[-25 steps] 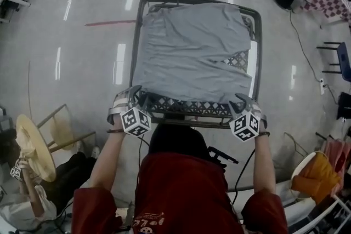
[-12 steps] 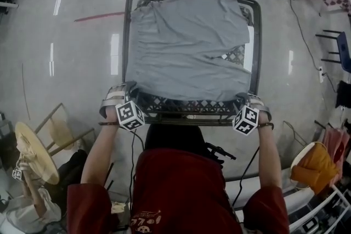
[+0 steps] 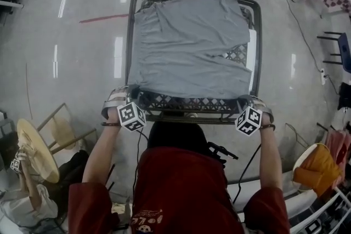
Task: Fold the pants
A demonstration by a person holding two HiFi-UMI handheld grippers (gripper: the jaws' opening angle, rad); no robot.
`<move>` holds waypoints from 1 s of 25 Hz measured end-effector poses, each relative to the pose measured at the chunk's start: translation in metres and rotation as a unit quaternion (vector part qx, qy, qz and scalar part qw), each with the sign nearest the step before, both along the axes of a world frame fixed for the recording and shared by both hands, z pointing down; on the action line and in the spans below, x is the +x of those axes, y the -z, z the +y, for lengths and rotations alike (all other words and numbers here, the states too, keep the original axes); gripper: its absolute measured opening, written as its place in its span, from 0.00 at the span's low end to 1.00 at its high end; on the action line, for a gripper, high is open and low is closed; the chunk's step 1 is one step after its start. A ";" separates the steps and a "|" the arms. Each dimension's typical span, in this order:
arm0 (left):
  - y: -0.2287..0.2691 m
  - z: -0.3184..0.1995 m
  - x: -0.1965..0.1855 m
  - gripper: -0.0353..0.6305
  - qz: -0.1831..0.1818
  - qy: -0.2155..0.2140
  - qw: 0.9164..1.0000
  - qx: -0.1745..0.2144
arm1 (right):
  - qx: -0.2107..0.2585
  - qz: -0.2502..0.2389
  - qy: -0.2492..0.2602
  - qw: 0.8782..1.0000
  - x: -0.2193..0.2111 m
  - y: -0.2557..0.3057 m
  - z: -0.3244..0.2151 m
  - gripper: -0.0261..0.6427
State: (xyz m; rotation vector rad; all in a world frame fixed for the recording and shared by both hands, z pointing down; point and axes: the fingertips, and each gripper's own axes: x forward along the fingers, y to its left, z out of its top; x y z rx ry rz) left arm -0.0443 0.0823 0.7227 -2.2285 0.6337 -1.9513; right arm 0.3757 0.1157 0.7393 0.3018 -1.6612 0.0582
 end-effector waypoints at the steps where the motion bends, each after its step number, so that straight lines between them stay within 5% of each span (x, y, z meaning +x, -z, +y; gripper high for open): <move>1: 0.002 0.003 -0.002 0.09 -0.002 0.002 1.000 0.002 | 0.001 -0.003 -0.001 1.000 0.000 0.003 0.003 0.04; 16: 0.025 0.076 0.011 0.09 -0.013 0.013 1.000 0.025 | 0.024 -0.029 -0.010 0.999 0.019 0.040 0.080 0.04; 25: 0.038 0.095 0.027 0.08 -0.006 0.039 0.998 0.045 | 0.074 -0.044 -0.008 0.996 0.029 0.065 0.080 0.04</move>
